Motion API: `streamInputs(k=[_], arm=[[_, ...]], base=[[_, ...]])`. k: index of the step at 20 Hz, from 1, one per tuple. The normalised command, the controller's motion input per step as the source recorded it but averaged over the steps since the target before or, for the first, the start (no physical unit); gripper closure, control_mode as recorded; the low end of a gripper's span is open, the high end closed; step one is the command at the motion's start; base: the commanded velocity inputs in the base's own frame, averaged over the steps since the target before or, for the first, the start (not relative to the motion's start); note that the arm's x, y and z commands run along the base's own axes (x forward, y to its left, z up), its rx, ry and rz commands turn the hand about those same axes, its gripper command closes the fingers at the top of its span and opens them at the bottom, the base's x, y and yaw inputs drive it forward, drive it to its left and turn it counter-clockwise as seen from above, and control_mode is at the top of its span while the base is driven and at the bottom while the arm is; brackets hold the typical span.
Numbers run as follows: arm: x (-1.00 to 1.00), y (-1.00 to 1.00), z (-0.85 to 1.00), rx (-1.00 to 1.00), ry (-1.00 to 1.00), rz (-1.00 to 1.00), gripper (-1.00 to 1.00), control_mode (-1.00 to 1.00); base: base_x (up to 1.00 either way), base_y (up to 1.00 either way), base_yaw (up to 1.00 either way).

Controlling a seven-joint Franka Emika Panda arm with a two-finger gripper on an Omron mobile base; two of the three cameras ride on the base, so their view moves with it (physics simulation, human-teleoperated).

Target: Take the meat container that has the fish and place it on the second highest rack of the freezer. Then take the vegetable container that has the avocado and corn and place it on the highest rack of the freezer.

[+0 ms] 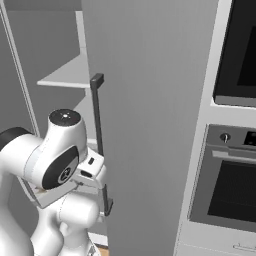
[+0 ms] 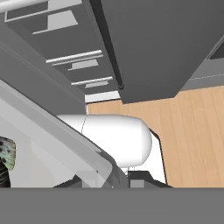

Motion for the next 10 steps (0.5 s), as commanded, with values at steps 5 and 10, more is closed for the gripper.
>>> streamInputs(k=[5,10], arm=[[0.0,0.0,0.0,0.0,0.0,0.0,1.0,1.0],[0.0,0.0,0.0,0.0,0.0,0.0,1.0,1.0]], base=[[0.37,0.35,-0.14],[0.1,0.04,-0.07]])
